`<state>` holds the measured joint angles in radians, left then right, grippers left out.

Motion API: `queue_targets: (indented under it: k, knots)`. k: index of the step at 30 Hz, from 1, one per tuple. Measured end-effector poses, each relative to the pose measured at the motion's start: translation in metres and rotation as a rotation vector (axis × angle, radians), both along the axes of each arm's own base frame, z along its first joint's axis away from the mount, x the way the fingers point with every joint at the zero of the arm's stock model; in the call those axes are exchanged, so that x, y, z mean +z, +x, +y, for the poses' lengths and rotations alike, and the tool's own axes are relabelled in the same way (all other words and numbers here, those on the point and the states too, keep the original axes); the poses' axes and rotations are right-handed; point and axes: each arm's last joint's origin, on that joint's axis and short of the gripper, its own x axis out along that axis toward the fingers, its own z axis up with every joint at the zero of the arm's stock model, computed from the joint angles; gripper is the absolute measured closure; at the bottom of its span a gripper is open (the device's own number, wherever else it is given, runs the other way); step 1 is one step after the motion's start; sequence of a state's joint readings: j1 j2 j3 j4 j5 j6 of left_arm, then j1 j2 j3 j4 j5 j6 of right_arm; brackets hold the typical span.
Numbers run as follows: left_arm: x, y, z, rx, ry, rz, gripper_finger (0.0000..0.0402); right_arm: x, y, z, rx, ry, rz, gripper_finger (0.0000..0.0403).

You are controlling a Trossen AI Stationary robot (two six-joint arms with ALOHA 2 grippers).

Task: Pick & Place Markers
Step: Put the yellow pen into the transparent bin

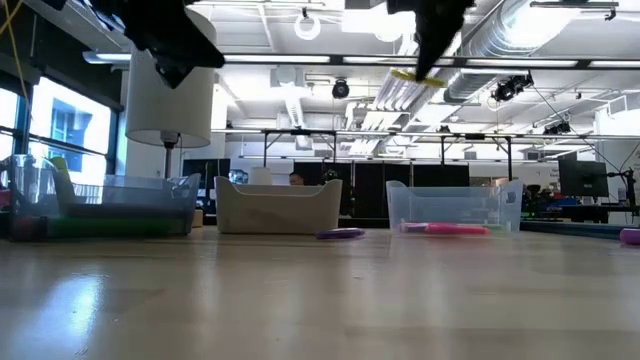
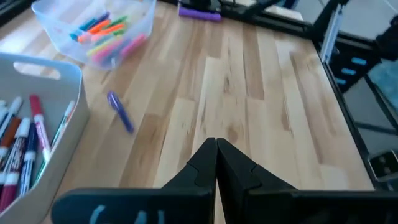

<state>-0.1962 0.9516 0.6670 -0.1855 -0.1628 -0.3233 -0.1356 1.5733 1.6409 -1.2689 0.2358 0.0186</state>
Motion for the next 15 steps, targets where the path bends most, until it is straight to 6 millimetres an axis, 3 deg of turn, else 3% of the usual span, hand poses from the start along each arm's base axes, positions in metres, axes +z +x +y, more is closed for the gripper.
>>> queue_targets:
  k: [4,9,15]
  knots:
    - [-0.004,0.013,-0.002,0.025,-0.005,-0.027,0.0401,-0.017,-0.023,-0.029,-0.07,0.014,-0.005,0.0377]
    - [-0.009,0.021,-0.003,0.055,-0.062,-0.025,0.0401,-0.07,-0.047,-0.055,-0.15,0.055,-0.045,0.0376]
    - [-0.008,0.021,-0.002,0.096,-0.073,-0.038,0.0401,-0.127,-0.063,-0.069,-0.205,0.111,-0.024,0.0376]
